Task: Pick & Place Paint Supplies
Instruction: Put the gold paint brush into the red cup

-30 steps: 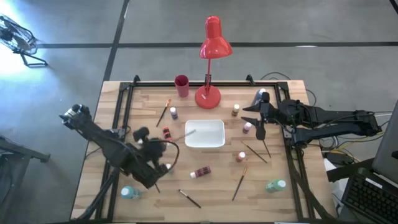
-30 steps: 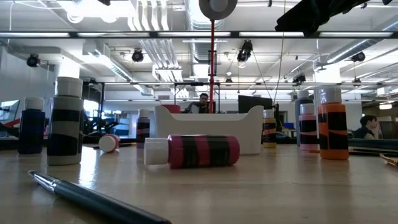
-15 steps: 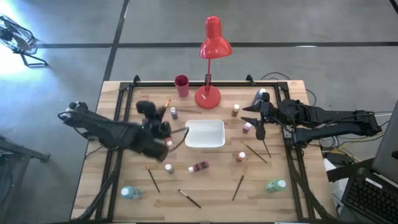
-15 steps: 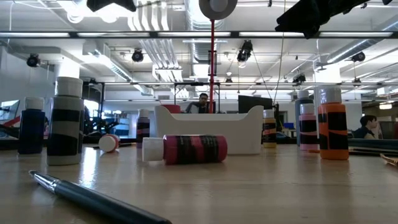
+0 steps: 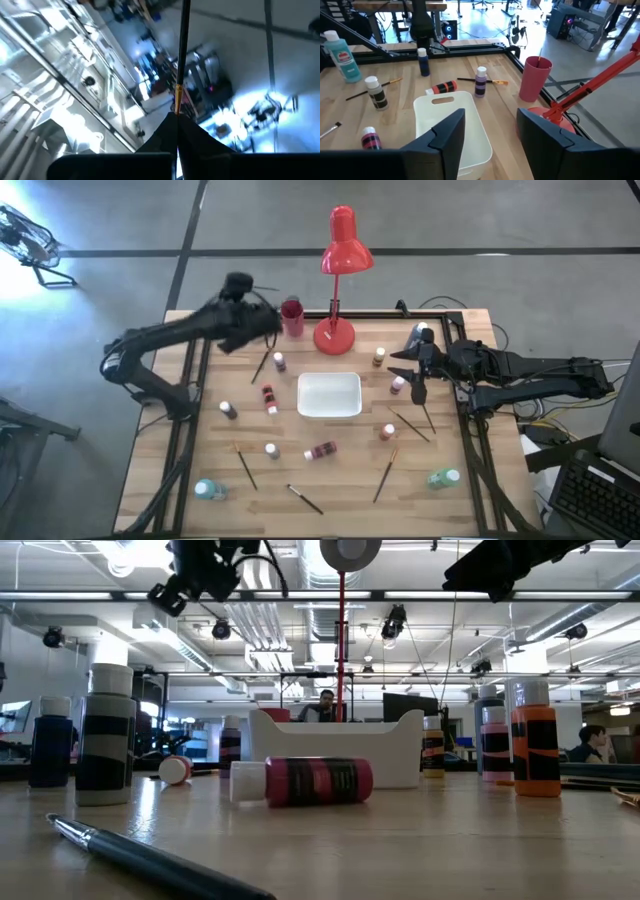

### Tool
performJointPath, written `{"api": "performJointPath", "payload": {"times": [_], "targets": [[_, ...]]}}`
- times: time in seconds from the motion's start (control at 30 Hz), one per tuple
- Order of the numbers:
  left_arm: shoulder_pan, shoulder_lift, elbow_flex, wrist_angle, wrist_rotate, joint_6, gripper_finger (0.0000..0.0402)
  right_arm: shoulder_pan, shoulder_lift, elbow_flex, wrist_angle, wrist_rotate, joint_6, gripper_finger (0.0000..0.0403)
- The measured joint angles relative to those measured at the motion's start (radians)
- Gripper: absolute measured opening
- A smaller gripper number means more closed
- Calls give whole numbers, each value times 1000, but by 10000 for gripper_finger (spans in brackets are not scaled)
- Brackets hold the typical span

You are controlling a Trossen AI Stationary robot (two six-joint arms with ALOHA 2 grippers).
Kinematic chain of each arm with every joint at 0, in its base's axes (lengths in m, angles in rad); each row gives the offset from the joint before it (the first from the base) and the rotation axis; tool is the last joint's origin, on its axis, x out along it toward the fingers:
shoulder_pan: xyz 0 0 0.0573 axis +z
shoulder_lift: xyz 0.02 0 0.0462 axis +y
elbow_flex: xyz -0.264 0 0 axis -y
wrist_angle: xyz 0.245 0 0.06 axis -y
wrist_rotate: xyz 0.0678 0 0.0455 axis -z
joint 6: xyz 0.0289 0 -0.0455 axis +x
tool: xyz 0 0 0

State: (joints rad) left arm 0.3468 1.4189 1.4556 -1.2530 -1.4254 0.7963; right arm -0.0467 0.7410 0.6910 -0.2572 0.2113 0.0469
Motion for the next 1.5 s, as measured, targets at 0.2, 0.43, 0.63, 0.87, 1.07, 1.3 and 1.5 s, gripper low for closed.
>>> {"api": "performJointPath", "payload": {"times": [0.2, 0.43, 0.63, 0.87, 1.07, 1.3, 1.5], "targets": [[120, 5, -6, 429, 114, 542, 0, 0, 0, 0, 2, 31, -11, 188], [143, 53, -7, 650, 224, 810, 0, 0, 0, 0, 2, 80, -26, 190], [166, 145, -9, 599, 228, 819, 0, 0, 0, 0, 0, 80, -24, 177], [167, 204, -9, 598, 236, 843, 0, 0, 0, 0, -1, 80, -23, 170], [167, 235, -9, 598, 266, 881, 0, 0, 0, -2, -1, 79, -20, 184], [166, 295, -9, 599, 282, 905, 0, 0, 0, -6, -1, 79, -3, 195], [166, 337, -9, 603, 283, 917, 0, 0, 0, -10, -1, 78, -3, 191]]}}
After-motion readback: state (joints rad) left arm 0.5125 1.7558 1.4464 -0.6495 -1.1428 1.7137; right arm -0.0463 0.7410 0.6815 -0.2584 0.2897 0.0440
